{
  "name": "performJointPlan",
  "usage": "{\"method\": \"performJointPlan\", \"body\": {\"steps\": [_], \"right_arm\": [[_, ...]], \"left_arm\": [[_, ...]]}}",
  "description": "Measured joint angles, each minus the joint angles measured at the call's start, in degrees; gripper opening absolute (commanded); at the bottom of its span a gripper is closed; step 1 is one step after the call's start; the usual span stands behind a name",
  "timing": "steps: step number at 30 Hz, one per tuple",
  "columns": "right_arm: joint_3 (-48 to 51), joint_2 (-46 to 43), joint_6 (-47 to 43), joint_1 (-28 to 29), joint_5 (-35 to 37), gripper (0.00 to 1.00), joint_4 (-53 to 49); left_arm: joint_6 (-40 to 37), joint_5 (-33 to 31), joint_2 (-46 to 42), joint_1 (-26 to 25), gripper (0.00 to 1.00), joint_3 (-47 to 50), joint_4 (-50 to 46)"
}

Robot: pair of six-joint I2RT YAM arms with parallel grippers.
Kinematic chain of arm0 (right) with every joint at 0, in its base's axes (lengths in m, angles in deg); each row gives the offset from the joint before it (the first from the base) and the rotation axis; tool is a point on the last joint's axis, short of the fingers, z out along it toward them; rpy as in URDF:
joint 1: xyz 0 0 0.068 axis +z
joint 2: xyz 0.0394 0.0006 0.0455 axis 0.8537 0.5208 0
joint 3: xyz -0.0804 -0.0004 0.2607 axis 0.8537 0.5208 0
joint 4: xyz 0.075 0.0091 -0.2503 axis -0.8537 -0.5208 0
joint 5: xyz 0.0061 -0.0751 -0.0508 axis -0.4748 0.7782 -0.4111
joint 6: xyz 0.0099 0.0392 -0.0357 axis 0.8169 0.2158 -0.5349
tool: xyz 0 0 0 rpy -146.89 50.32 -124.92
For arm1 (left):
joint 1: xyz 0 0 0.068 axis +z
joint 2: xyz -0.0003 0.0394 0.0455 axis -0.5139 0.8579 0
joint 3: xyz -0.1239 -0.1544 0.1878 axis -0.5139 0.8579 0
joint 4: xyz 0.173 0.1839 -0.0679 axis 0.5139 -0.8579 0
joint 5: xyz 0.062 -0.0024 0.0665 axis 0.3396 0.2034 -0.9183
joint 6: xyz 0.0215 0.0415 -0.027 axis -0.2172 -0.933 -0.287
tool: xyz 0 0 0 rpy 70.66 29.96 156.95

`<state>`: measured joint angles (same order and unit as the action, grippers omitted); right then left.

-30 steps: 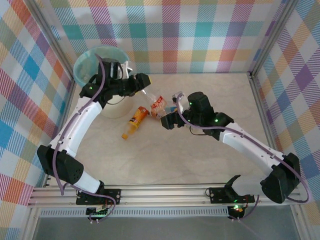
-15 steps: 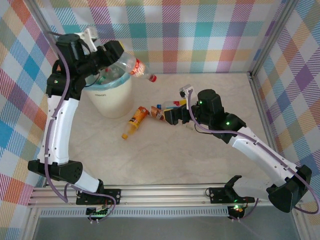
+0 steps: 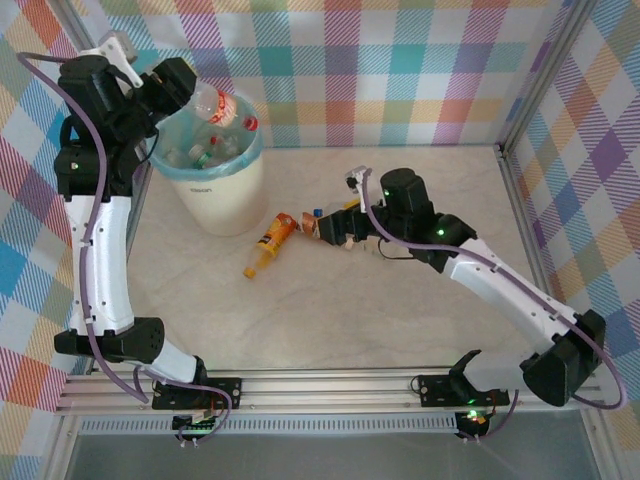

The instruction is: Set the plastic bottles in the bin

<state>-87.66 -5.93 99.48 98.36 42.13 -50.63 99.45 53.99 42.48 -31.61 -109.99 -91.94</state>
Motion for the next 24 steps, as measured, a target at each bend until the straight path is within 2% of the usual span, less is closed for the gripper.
{"method": "performJointPlan", "body": {"steps": [6, 14, 24], "right_arm": [[-5.8, 6.8, 1.5, 1.5, -3.6, 0.89, -2.5], [-12.9, 13.2, 1.6, 4.6, -6.2, 0.89, -5.2], [-14.9, 15.2, 1.6, 7.9, -6.8, 0.88, -7.2]], "left_arm": [[-4.5, -3.3, 4.5, 4.0, 0.3, -5.1, -4.1], [-11.4, -7.6, 13.1, 5.5, 0.29, -11.0, -11.3], [-15.5, -7.1, 20.6, 6.1, 0.29, -13.7, -11.9]]}}
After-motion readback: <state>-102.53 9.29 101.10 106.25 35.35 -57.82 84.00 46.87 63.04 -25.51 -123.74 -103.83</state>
